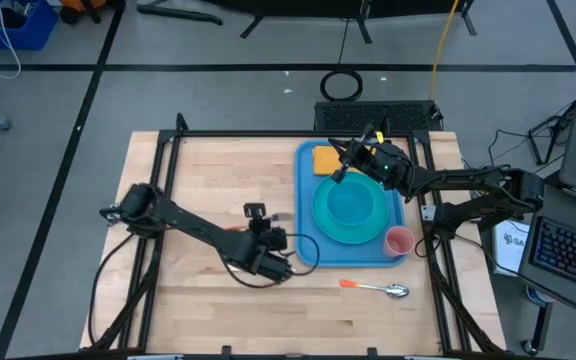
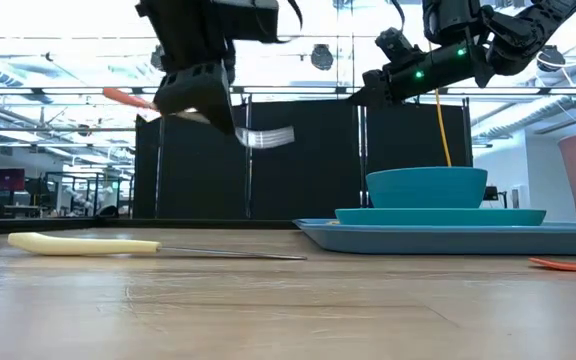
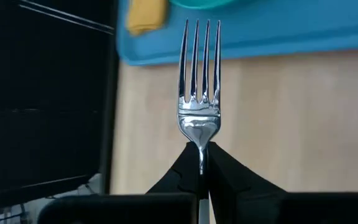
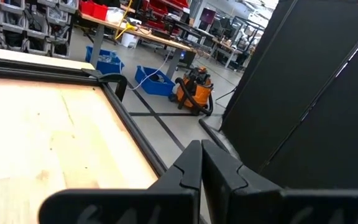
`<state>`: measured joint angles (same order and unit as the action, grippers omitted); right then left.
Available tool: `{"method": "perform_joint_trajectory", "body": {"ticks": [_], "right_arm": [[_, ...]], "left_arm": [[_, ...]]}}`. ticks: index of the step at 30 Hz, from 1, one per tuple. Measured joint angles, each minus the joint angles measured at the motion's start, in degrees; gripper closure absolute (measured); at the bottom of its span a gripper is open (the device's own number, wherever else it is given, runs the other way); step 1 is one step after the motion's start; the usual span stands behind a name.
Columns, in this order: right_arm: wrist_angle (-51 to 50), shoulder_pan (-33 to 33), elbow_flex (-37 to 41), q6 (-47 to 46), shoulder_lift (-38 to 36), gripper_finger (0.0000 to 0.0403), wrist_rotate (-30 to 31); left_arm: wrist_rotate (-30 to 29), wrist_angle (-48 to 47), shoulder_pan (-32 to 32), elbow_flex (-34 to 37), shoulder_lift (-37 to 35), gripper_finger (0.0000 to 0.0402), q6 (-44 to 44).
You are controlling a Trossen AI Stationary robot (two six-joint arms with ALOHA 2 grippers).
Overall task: Set up tray
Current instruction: Put the orange fork on the yellow table napkin on the blue serving tray
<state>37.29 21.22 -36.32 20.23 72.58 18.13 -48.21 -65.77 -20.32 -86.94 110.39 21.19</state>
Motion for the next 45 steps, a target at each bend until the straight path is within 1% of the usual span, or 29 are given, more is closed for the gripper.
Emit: {"method": "perform_joint_trajectory", "body": {"ticks": [4,9,12,15,20,22,26,31,34,45], "right_arm": [[-0.95,0.08,0.00,-0.02,-0.02,0.0403,0.10],[-2.05,0.08,0.00,-0.02,-0.06,0.0403,0.13],[-2.54,0.08,0.00,-0.04,-0.07,0.0403,0.15],[-3.31,0.08,0.00,-0.04,-0.07,0.0403,0.17],[-3.57,0.08,0.00,-0.04,-0.07,0.0403,0.22],[-3.49,0.08,0.00,-0.04,-0.07,0.0403,0.22],[-3.27,0.08,0.00,0.01,-0.07,0.0403,0.22],[-2.42,0.08,0.00,0.47,-0.07,0.0403,0.11],[-1.91,0.08,0.00,1.64,-0.07,0.0403,0.09],[-1.96,0.08,0.00,1.57,-0.09,0.0403,0.04]], "left_arm": [[-2.99,1.40,1.32,4.00,-5.39,0.0390,-1.70],[-5.92,5.87,3.86,10.43,-11.07,0.0390,-6.04],[-5.36,10.90,6.50,13.98,-13.68,0.0390,-10.07],[-3.49,16.23,9.10,17.27,-15.92,0.0390,-14.44],[-2.38,22.75,13.45,20.41,-16.68,0.0390,-22.23],[-0.67,26.28,15.50,20.78,-16.86,0.0390,-25.31],[2.58,30.46,19.22,21.05,-16.62,0.0390,-31.69],[9.69,38.37,24.94,20.99,-16.70,0.0390,-39.47],[11.62,41.82,28.46,20.99,-16.68,0.0390,-43.26],[25.18,54.86,39.14,20.97,-16.66,0.0390,-53.27]]}}
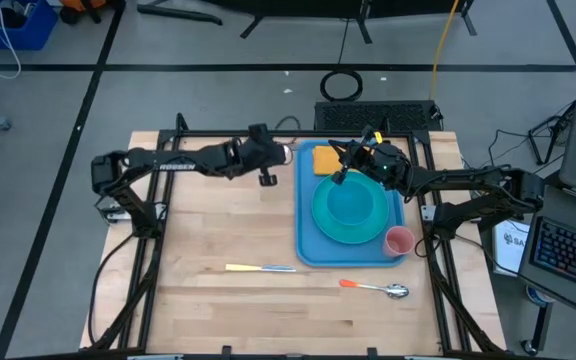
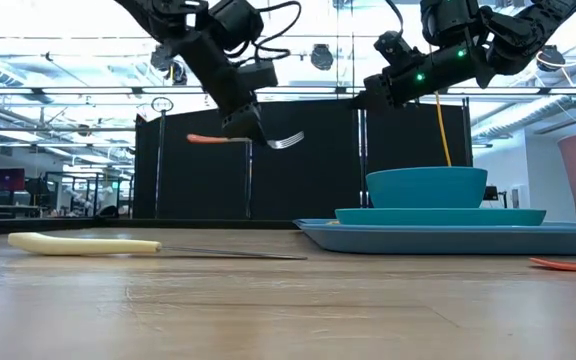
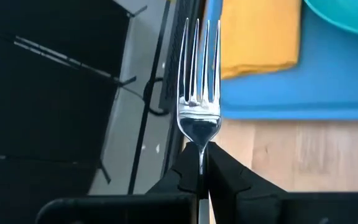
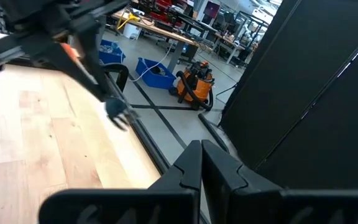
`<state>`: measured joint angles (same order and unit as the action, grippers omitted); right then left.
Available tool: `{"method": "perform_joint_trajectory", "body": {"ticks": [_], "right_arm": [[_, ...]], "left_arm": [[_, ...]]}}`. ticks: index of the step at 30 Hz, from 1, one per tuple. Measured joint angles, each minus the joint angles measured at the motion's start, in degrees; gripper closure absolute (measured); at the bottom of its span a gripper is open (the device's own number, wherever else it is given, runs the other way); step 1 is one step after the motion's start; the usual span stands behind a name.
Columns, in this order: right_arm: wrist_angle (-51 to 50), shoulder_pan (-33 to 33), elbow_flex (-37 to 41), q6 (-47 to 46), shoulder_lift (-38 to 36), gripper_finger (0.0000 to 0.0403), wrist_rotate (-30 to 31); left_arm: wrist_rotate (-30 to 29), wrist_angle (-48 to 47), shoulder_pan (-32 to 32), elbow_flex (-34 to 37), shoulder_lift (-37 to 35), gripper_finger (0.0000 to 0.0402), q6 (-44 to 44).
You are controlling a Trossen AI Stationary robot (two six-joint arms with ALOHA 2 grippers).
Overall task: Set up tray
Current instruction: Put the orange fork on the yellow table napkin on the blue serving tray
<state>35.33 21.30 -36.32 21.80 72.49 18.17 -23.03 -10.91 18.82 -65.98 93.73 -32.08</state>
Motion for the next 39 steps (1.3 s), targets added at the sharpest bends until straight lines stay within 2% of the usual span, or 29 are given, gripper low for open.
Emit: {"method": "perform_joint_trajectory", "body": {"ticks": [16,30,34,39], "right_arm": [[2.90,0.00,0.00,-0.09,0.00,0.0403,-0.05],[5.26,0.00,0.00,-1.44,0.00,0.0403,-0.28],[5.63,-0.02,0.00,-1.68,0.00,0.0403,-0.31],[5.65,-0.03,0.00,-1.67,0.00,0.0403,-0.33]], "left_arm": [[18.91,6.53,9.60,0.00,0.00,0.0390,-0.29],[29.55,12.99,13.56,-0.10,1.36,0.0390,1.11],[33.24,12.95,14.43,-2.16,4.03,0.0390,2.50],[37.95,11.41,15.98,-8.59,8.88,0.0390,3.71]]}}
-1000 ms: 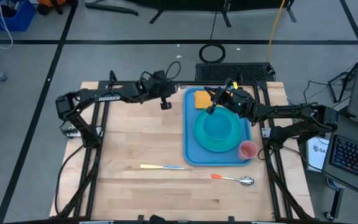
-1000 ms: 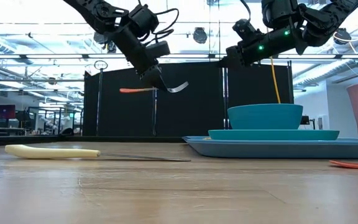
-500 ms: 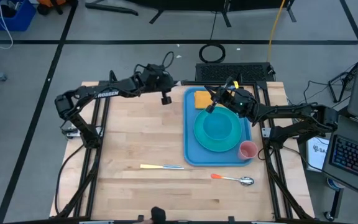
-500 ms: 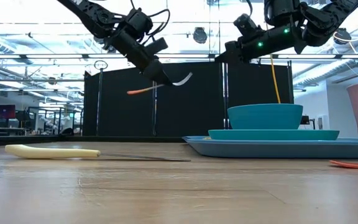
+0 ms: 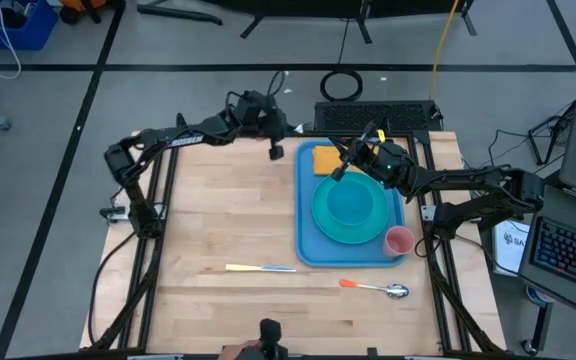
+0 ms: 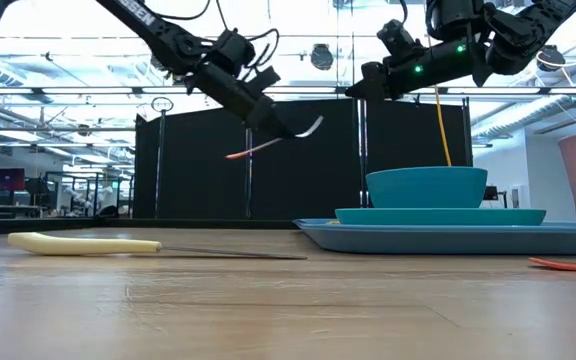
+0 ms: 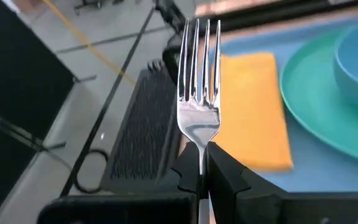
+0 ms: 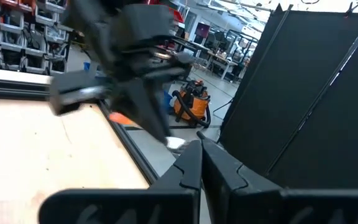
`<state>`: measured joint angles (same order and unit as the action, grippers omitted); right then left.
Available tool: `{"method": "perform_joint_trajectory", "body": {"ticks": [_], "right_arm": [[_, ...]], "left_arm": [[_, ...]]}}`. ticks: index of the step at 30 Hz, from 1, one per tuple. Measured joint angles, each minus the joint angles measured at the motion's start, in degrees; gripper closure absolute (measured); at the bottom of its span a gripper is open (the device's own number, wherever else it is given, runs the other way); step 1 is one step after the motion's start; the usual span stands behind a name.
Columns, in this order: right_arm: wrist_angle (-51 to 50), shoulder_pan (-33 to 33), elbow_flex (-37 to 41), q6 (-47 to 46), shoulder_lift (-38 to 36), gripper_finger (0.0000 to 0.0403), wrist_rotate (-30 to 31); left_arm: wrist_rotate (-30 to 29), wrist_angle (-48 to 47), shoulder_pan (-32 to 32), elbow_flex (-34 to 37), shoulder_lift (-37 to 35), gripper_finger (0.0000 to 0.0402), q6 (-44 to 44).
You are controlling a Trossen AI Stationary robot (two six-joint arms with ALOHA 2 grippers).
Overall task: Set up tray
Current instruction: Put the orange fork on the yellow table napkin on the blue serving tray
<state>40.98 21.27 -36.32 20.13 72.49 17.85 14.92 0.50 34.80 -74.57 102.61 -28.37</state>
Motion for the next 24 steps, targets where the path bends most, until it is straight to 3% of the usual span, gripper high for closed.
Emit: {"method": "perform_joint_trajectory", "body": {"ticks": [8,24], "right_arm": [[-0.12,0.00,0.00,0.01,0.00,0.0403,0.00],[-1.36,0.00,0.00,0.03,0.00,0.0403,0.00]], "left_arm": [[8.18,-11.65,1.56,-15.81,9.68,0.0390,0.12],[14.71,-29.09,1.10,-42.55,28.30,0.0390,0.41]]}}
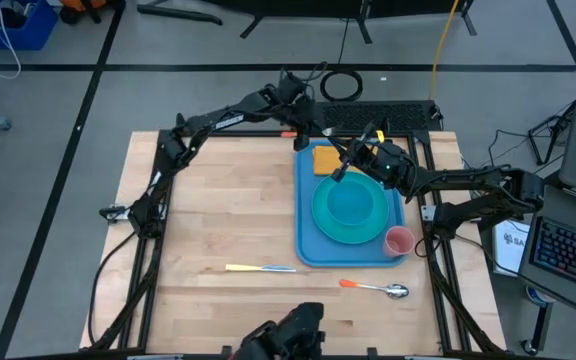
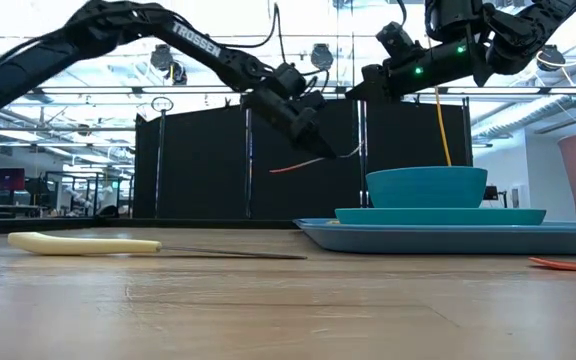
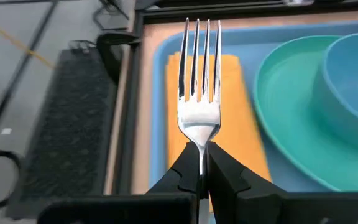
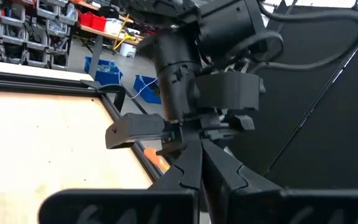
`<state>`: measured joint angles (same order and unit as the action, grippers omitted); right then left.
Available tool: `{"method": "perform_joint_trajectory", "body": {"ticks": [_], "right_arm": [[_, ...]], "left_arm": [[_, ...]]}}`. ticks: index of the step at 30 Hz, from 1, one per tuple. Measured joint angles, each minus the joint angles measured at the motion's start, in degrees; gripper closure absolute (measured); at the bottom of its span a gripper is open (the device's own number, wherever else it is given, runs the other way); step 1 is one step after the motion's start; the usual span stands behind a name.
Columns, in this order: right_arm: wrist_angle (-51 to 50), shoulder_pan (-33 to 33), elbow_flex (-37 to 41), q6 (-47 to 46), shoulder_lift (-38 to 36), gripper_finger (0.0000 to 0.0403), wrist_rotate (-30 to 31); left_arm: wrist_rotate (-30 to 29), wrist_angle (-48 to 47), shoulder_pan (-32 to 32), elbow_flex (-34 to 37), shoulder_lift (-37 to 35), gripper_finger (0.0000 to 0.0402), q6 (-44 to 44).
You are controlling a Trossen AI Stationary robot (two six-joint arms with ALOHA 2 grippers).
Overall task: Set up tray
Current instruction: Put the orange fork on the yellow table napkin on the blue serving tray
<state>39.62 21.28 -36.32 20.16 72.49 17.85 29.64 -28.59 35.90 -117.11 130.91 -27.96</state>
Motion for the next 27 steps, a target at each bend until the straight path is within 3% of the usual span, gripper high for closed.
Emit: {"method": "perform_joint_trajectory", "body": {"ticks": [7,17,27], "right_arm": [[0.72,0.00,0.00,0.00,0.00,0.0403,0.02],[1.74,0.00,0.00,-0.11,0.00,0.0403,0.00],[2.43,0.00,0.00,-0.21,0.00,0.0403,0.02]], "left_arm": [[3.18,-0.68,-0.09,-4.36,3.11,0.0390,0.23],[5.33,3.72,-0.63,-4.47,4.19,0.0390,2.59],[3.05,5.58,-0.76,-4.47,4.53,0.0390,3.26]]}}
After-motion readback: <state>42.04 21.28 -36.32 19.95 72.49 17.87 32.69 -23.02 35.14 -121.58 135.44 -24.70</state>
